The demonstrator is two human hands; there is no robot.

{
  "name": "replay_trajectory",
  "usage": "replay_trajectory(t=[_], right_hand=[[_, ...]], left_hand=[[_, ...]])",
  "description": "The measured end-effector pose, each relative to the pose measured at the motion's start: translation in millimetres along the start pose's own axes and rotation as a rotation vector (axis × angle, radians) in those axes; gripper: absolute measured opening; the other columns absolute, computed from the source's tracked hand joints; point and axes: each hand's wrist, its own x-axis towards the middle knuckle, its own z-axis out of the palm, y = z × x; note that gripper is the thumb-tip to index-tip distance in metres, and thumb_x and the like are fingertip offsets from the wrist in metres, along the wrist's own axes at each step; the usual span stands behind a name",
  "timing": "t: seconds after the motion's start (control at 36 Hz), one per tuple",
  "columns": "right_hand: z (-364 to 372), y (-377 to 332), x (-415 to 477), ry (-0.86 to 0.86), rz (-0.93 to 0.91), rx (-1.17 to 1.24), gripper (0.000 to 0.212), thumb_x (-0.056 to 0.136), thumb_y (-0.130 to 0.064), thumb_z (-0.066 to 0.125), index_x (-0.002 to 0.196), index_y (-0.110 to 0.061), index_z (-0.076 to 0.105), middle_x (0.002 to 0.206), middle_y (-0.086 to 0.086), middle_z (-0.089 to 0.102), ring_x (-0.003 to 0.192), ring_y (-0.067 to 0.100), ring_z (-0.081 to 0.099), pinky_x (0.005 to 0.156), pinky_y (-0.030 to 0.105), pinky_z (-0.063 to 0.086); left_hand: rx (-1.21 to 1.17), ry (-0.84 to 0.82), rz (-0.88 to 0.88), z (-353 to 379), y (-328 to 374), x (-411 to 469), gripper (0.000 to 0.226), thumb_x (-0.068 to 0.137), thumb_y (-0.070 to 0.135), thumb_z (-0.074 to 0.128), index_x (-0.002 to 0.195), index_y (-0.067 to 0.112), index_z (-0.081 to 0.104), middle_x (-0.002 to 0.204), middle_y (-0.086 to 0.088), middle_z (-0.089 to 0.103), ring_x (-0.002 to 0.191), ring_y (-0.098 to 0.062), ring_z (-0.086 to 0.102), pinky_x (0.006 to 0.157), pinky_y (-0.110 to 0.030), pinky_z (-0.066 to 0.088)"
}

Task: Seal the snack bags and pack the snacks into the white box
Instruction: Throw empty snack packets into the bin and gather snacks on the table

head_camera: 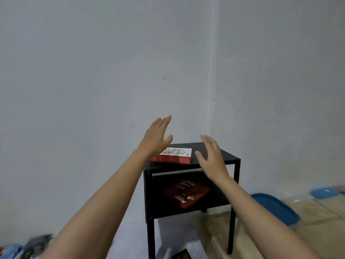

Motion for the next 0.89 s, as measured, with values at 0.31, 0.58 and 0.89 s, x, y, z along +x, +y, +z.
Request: replay_trajectory(t=[0.31, 0.58, 0.89], right_hand=[[67, 108, -58, -0.349, 0.207, 0.005, 0.025, 0.092, -0.023, 0.053, 0.117, -0.022, 0.057, 0.120, -0.002, 0.056, 0.111, 0.015, 0.053, 0.092, 0.038, 0.050], [104, 147, -35, -0.654, 0.199, -0.446, 0.062, 0.086, -0.061, 0.045, 0.134, -0.021, 0.046, 0.139, 0.015, 0.041, 0.133, 0.030, 0.032, 0.117, 0.047, 0.014], [99, 163, -18, -0.834, 0.230, -0.470, 0.082, 0.076, -0.075, 0.044, 0.145, -0.039, 0.018, 0.157, 0.012, 0.011, 0.142, 0.041, 0.008, 0.116, 0.052, 0.007]], left_hand=[[0.130, -0.244, -0.101, 56, -21, 6, 0.054, 0.097, 0.042, 0.034, 0.146, 0.025, 0.021, 0.154, 0.001, 0.024, 0.144, -0.016, 0.012, 0.117, -0.048, 0.015], [0.416, -0.421, -0.291, 74, -31, 17, 0.056, 0.093, 0.057, 0.013, 0.142, 0.033, 0.028, 0.150, -0.006, 0.033, 0.138, -0.028, 0.023, 0.108, -0.056, 0.014], [0.456, -0.465, -0.393, 68, -21, 16, 0.082, 0.071, 0.086, 0.012, 0.142, 0.045, 0.018, 0.145, -0.017, 0.027, 0.135, -0.041, 0.022, 0.107, -0.056, 0.016]])
